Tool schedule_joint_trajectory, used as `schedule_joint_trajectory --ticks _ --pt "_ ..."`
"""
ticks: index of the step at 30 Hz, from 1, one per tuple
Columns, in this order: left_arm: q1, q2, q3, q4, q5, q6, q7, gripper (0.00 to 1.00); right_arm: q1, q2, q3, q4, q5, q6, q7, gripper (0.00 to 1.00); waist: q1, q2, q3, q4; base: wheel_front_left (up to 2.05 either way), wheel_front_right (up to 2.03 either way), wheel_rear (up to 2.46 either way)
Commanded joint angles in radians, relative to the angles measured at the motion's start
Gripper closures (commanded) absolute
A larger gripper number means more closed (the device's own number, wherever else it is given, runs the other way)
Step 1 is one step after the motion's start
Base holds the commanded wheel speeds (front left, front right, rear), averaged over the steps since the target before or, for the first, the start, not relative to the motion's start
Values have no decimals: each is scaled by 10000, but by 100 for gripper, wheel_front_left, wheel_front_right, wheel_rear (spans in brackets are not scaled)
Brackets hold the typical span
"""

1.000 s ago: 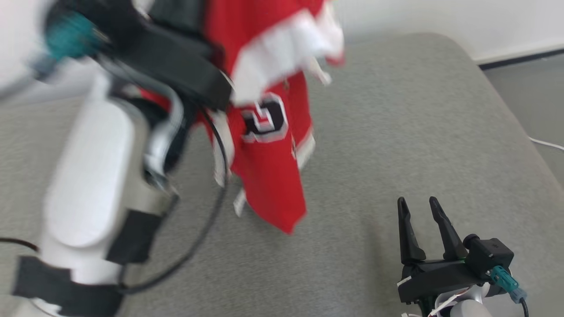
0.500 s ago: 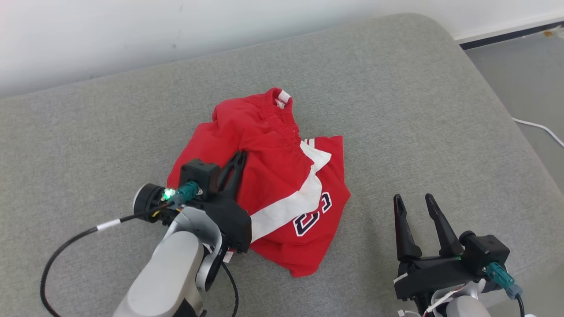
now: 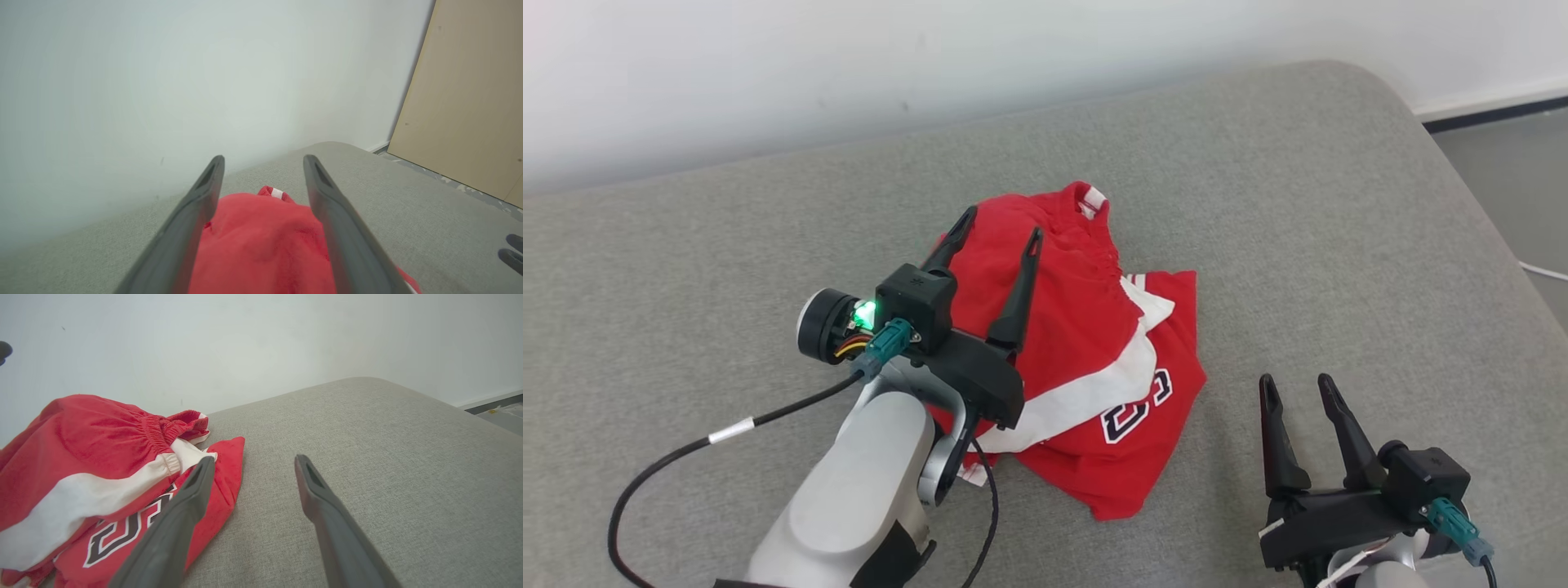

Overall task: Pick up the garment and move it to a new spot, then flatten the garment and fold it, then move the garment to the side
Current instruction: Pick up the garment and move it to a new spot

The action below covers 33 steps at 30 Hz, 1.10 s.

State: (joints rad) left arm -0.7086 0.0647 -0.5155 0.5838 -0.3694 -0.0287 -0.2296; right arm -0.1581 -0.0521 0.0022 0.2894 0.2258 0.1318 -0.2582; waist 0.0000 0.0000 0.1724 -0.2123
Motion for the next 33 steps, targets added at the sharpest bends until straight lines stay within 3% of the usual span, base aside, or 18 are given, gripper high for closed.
schedule_joint_trajectory --ticks 1,15,24,29,30,32,33 --pt "-4 -38 -32 -83 4 25 -71 0 125 31 -9 -17 -90 -21 -11 0 0 0 -235 241 0 0 0" --pt "2090 636 -131 -1457 -262 704 270 0 533 30 -202 -338 -20 -21 198 0 0 0 -405 880 0 0 0" --pt "3521 747 -531 -1676 -428 771 653 0 492 30 -143 -431 -84 -21 301 0 0 0 -358 869 0 0 0" --pt "3701 618 -770 -1388 -547 593 756 0 469 32 -82 -464 -115 -22 345 0 0 0 -297 748 0 0 0" --pt "3663 626 -806 -1297 -514 583 758 7 454 30 -68 -467 -123 -22 358 0 0 0 -302 704 0 0 0" --pt "3571 537 -734 -1168 -642 598 642 92 444 32 -64 -469 -137 -22 363 0 0 0 -318 642 0 0 0" --pt "3520 559 -798 -1049 -573 575 679 100 449 32 -57 -469 -148 -22 371 0 0 0 -341 608 0 0 0"
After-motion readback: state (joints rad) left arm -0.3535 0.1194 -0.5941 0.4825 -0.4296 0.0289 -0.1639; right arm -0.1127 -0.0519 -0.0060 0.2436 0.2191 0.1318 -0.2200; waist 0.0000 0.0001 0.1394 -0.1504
